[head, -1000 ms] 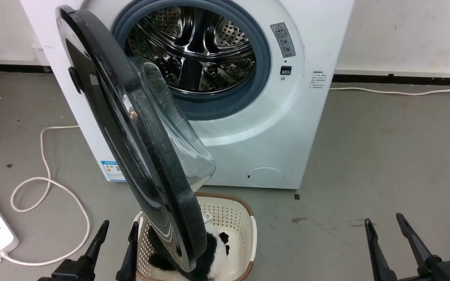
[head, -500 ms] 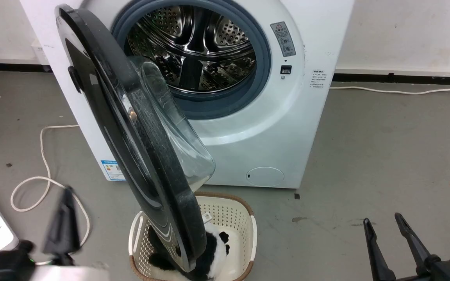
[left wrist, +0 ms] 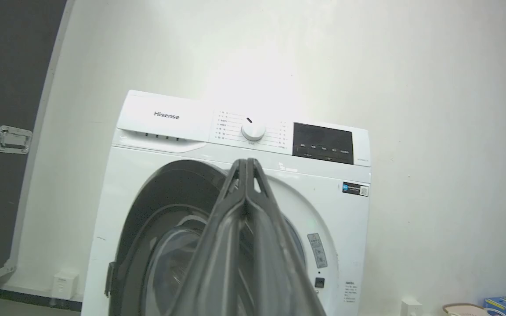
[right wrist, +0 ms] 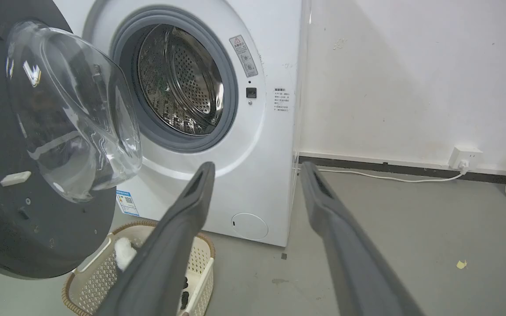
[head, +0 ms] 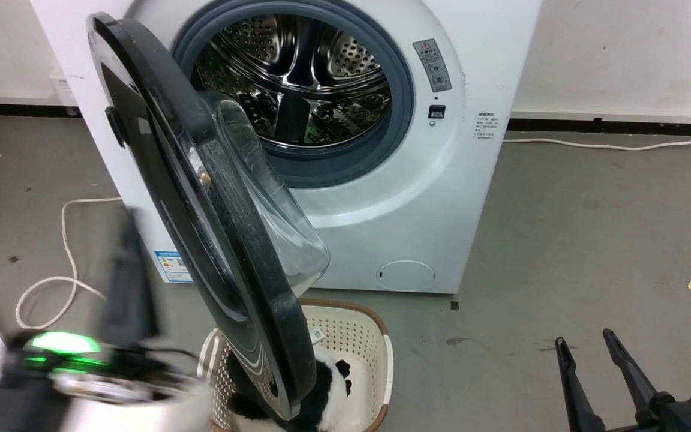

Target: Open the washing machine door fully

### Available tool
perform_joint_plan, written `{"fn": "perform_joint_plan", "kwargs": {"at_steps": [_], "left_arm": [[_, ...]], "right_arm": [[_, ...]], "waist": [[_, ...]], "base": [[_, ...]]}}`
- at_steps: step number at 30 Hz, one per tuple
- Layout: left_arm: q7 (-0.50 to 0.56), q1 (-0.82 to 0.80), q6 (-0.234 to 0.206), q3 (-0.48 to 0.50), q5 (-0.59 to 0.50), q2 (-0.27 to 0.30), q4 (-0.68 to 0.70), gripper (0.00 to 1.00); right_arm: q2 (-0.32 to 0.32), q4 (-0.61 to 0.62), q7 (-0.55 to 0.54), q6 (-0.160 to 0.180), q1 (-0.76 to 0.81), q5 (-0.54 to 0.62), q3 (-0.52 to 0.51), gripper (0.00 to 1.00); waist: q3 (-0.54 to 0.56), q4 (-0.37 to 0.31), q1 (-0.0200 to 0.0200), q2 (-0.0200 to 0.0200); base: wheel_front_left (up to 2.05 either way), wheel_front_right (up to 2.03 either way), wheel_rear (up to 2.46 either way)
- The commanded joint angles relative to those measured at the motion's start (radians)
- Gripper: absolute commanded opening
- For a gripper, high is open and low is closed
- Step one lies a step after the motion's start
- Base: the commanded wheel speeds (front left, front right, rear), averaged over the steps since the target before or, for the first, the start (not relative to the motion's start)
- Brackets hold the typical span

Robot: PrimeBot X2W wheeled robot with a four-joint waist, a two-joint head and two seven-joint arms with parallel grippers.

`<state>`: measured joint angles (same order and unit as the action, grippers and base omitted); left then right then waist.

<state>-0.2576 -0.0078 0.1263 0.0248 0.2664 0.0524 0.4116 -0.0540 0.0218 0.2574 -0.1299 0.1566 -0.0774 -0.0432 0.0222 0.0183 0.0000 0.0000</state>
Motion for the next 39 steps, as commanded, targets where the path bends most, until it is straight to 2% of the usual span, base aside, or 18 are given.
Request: {"fn": "perform_joint_plan", "kwargs": {"at_steps": [1, 8, 16, 23, 28, 34, 39], "left_arm": [[-0.004, 0.028, 0.004, -0.050, -0.014, -0.002, -0.012, 0.00], [0.014, 0.096, 0.004, -0.261, -0.016, 0.004, -0.138, 0.00], [0.050, 0.106, 0.004, -0.360, 0.015, 0.009, -0.297, 0.00], [0.068, 0.044, -0.001, -0.334, 0.065, 0.013, -0.482, 0.00], [0.037, 0.023, -0.014, -0.304, 0.070, 0.018, -0.531, 0.00], [0.014, 0.068, -0.014, -0.316, 0.048, 0.041, -0.537, 0.00], [0.005, 0.101, -0.034, -0.293, 0.050, 0.049, -0.514, 0.00]], "right_arm": [[0.004, -0.004, 0.004, -0.001, -0.010, -0.006, 0.003, 1.00], [0.004, -0.011, 0.004, -0.001, -0.013, -0.015, 0.007, 1.00], [0.004, -0.016, 0.004, -0.001, -0.013, -0.023, 0.007, 1.00], [0.004, -0.021, 0.004, -0.001, -0.019, -0.029, 0.006, 1.00], [0.004, -0.019, 0.004, -0.001, -0.017, -0.029, 0.000, 1.00], [0.004, -0.032, 0.004, -0.001, -0.009, -0.037, -0.008, 1.00], [0.004, -0.047, 0.004, -0.001, -0.007, -0.046, -0.008, 1.00]], "waist": [[0.000, -0.002, 0.0000, 0.0000], [-0.003, -0.015, 0.0000, 0.0000], [-0.009, -0.024, 0.0000, 0.0000], [-0.015, -0.024, 0.0000, 0.0000], [-0.019, -0.007, 0.0000, 0.0000], [-0.006, 0.080, 0.0000, 0.0000], [0.003, 0.174, 0.0000, 0.0000]], "base": [[0.00, 0.00, 0.00], [0.00, 0.00, 0.00], [0.00, 0.00, 0.00], [0.00, 0.00, 0.00], [0.00, 0.00, 0.00], [0.00, 0.00, 0.00], [0.00, 0.00, 0.00]]}}
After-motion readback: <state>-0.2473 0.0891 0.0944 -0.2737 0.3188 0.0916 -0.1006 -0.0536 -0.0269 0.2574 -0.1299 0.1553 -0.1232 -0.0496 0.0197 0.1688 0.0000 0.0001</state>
